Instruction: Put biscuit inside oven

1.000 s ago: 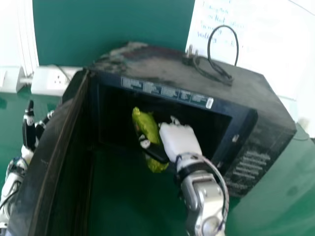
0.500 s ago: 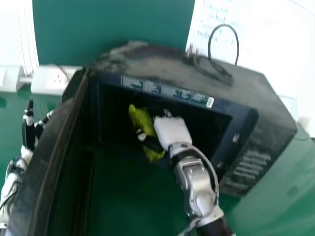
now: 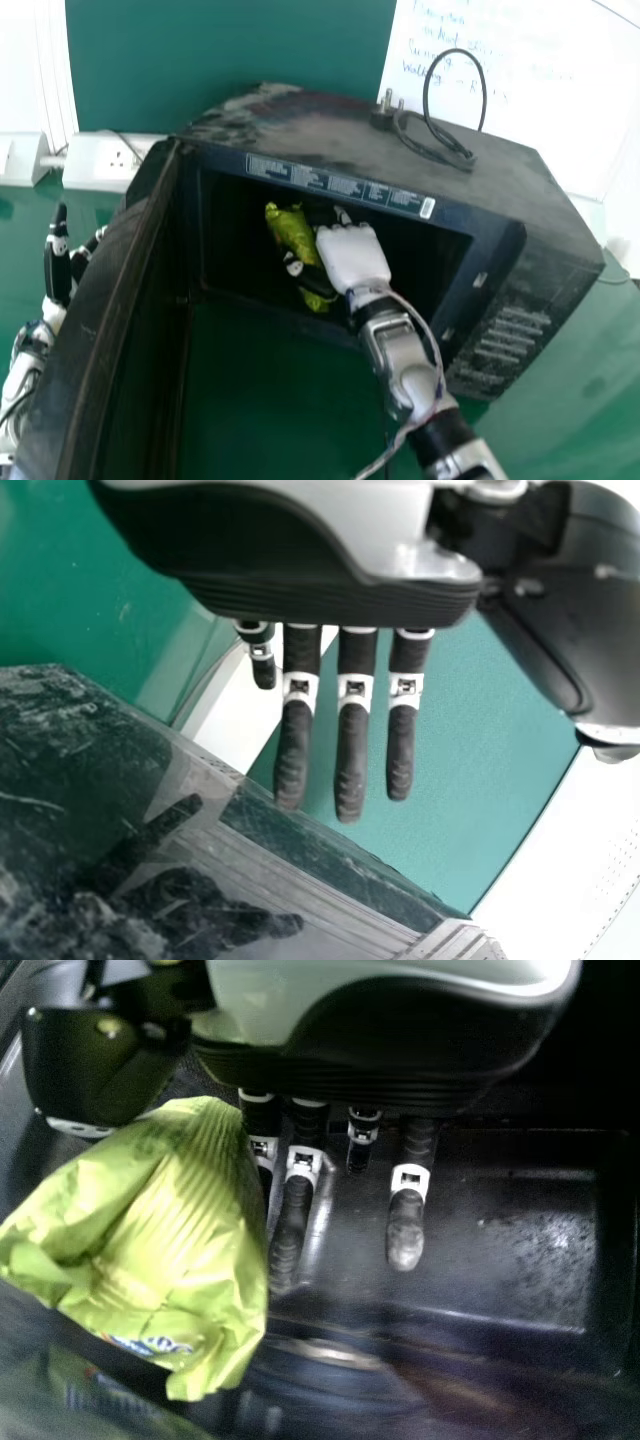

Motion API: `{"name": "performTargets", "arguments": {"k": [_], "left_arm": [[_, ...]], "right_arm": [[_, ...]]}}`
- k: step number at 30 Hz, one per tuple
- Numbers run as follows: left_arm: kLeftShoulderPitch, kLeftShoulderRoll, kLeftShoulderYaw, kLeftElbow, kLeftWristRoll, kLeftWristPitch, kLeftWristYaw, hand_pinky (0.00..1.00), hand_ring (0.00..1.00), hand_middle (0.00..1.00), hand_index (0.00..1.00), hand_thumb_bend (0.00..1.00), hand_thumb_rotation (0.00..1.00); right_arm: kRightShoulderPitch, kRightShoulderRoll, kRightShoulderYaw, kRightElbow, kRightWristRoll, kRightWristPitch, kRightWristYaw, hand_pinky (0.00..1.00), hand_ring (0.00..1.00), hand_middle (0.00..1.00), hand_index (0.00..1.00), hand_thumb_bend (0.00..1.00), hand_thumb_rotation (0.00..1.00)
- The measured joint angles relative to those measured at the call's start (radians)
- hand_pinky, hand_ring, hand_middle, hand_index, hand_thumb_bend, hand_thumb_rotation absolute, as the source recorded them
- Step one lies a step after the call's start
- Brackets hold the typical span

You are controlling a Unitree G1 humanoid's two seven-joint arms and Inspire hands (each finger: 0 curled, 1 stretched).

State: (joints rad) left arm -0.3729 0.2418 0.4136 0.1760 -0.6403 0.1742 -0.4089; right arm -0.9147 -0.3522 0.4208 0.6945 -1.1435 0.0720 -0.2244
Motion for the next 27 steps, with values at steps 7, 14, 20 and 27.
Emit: {"name": "performTargets", "arguments": {"k": [7, 14, 20, 27], "left_arm": [[0.001, 0.000, 0.000, -0.004, 0.000, 0.000, -0.004, 0.25, 0.33, 0.42, 0.55, 0.77, 0.26], [0.001, 0.000, 0.000, -0.010, 0.000, 0.000, 0.001, 0.25, 0.33, 0.42, 0.55, 0.77, 0.26], [0.002, 0.000, 0.000, -0.010, 0.000, 0.000, 0.001, 0.24, 0.33, 0.42, 0.55, 0.76, 0.26], [0.002, 0.000, 0.000, -0.009, 0.001, 0.000, 0.000, 0.25, 0.33, 0.42, 0.55, 0.78, 0.25]], "right_arm": [[-0.091, -0.008, 0.032, 0.132, 0.038, 0.011, -0.036, 0.24, 0.34, 0.41, 0.53, 0.52, 0.00], [-0.096, -0.013, 0.053, 0.145, 0.075, 0.012, -0.043, 0.23, 0.31, 0.46, 0.50, 0.53, 0.00], [-0.091, -0.020, 0.057, 0.031, 0.093, 0.093, 0.109, 0.38, 0.58, 0.67, 0.83, 0.85, 0.38], [-0.060, -0.057, 0.071, -0.164, 0.082, 0.191, 0.335, 0.42, 0.62, 0.75, 0.88, 0.94, 0.61]]}}
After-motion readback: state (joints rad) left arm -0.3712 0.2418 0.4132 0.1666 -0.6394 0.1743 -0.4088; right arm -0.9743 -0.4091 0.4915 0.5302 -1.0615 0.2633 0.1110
